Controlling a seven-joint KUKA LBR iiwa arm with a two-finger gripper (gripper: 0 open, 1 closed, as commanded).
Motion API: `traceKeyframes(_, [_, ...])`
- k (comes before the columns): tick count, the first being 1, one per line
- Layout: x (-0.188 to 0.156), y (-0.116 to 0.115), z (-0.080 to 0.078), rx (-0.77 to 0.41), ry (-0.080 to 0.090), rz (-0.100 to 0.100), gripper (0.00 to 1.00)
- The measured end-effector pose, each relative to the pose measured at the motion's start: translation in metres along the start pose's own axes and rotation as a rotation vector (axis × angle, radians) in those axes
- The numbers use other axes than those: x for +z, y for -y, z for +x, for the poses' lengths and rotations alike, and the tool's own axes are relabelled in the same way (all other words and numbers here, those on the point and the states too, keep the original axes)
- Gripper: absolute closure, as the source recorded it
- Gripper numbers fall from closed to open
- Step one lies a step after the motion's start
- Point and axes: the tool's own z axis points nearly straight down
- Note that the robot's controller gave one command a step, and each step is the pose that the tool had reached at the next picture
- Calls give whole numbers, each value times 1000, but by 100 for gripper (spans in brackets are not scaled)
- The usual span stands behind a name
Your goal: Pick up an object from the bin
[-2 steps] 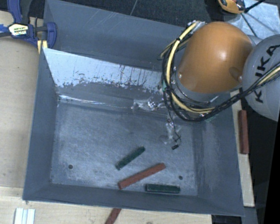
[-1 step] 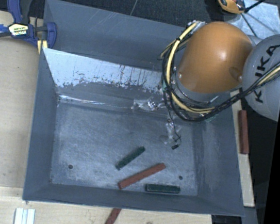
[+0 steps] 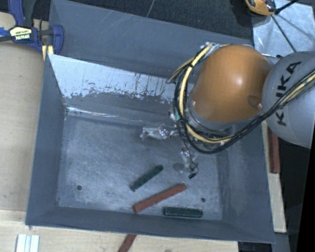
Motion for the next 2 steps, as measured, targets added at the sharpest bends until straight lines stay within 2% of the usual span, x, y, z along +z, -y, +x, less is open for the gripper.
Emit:
traceKeyframes(1, [107, -28, 13, -174, -3, -6, 100])
traceKeyframes(2, [107, -28, 13, -174, -3, -6, 100])
